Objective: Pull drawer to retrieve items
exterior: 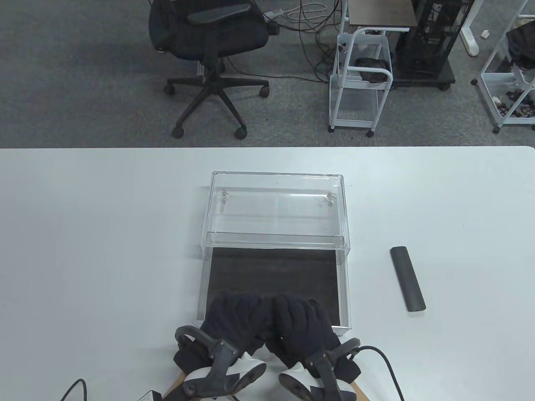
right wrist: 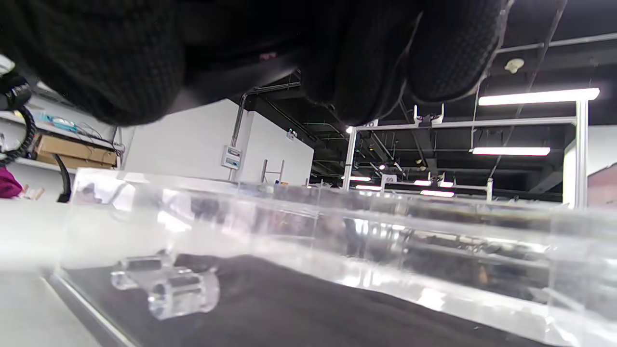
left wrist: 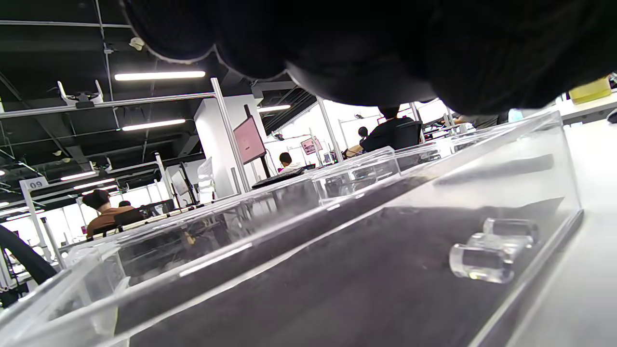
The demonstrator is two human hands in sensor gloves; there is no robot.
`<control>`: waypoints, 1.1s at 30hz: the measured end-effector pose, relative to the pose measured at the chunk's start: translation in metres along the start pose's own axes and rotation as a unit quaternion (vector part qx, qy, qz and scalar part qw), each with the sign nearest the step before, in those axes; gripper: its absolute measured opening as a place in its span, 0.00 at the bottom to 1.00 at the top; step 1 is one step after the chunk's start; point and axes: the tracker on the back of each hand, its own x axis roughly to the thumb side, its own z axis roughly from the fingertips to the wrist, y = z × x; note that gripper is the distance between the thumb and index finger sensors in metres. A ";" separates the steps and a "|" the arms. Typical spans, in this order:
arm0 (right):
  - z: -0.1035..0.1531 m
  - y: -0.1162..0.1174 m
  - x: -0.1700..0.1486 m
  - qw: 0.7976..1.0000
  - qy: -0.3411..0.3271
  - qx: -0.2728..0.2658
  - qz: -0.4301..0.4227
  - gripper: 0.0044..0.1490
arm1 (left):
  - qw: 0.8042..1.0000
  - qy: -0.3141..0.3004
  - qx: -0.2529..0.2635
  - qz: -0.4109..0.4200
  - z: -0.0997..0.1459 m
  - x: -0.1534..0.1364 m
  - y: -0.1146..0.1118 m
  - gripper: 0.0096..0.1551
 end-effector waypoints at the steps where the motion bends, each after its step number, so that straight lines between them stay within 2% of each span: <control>1: 0.001 -0.001 0.001 1.000 0.002 -0.018 0.020 0.67 | 1.000 0.003 0.004 0.002 0.000 0.000 0.000 0.57; 4: -0.002 -0.006 -0.001 0.997 0.003 -0.049 0.053 0.66 | 1.000 0.016 0.011 0.008 0.000 -0.002 0.001 0.57; 6: -0.004 -0.011 -0.011 0.996 0.036 -0.065 0.057 0.66 | 0.998 0.028 -0.001 0.050 0.001 -0.007 0.003 0.60; 10: -0.006 -0.020 -0.058 0.983 0.157 -0.089 0.021 0.65 | 0.994 0.039 0.015 0.097 0.003 -0.016 0.002 0.59; 14: 0.000 -0.020 -0.120 0.950 0.303 -0.078 0.001 0.65 | 0.992 0.045 -0.010 0.115 0.000 -0.022 -0.006 0.59; 16: 0.007 -0.013 -0.146 0.932 0.360 -0.047 -0.008 0.65 | 0.991 0.048 -0.019 0.122 -0.001 -0.024 -0.009 0.58; 18: 0.015 0.000 -0.171 0.912 0.410 0.012 -0.010 0.65 | 0.990 0.052 -0.024 0.128 -0.001 -0.026 -0.012 0.58; 20: 0.021 0.014 -0.187 0.894 0.441 0.069 -0.017 0.65 | 0.989 0.054 -0.024 0.132 -0.001 -0.027 -0.013 0.57; 24: 0.028 0.042 -0.202 0.872 0.464 0.148 -0.041 0.65 | 0.988 0.058 -0.039 0.136 -0.001 -0.029 -0.016 0.57; 28: 0.029 0.061 -0.205 0.866 0.462 0.190 -0.036 0.64 | 0.986 0.060 -0.061 0.141 -0.002 -0.030 -0.021 0.58; 33: 0.028 0.069 -0.201 0.862 0.458 0.217 -0.018 0.64 | 0.986 0.061 -0.070 0.142 -0.003 -0.031 -0.021 0.58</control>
